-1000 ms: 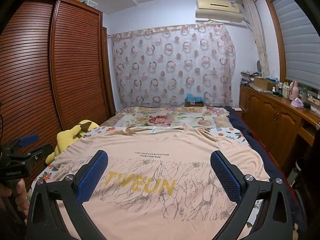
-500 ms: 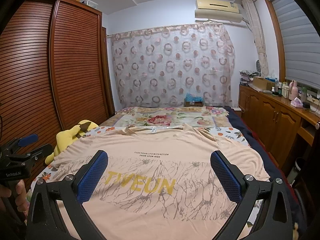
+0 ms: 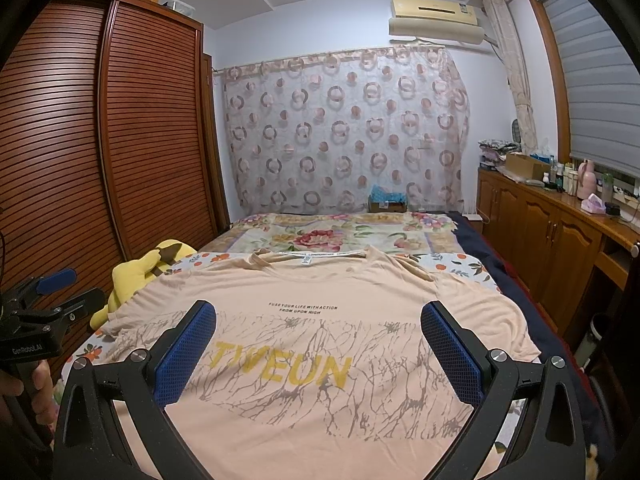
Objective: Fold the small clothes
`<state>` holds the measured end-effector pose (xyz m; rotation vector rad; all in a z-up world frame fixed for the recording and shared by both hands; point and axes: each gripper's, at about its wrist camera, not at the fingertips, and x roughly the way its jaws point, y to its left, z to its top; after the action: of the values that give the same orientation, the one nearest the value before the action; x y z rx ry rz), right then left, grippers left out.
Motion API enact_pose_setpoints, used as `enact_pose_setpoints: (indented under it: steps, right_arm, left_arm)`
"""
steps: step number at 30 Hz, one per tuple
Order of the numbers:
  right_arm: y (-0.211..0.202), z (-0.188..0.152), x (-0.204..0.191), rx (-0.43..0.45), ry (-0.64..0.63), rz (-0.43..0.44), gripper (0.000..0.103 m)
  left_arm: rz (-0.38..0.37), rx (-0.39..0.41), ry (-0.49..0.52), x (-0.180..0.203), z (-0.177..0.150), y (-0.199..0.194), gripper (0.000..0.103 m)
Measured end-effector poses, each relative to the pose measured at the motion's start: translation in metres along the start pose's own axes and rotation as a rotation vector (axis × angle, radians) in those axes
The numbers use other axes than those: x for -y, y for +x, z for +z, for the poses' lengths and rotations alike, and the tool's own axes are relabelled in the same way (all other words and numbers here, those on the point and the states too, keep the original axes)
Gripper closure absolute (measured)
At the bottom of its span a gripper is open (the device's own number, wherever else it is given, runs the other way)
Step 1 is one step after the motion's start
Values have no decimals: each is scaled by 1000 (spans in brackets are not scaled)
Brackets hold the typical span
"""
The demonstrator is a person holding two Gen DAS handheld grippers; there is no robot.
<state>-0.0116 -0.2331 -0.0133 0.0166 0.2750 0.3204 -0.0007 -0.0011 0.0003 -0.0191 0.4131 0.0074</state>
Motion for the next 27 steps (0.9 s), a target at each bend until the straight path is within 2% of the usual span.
enact_pose_setpoints:
  steps: [27]
  right_arm:
    - [-1,2,-1,4,-5,2,1]
  left_arm:
    - [1,3,1,-5,-5,4,0]
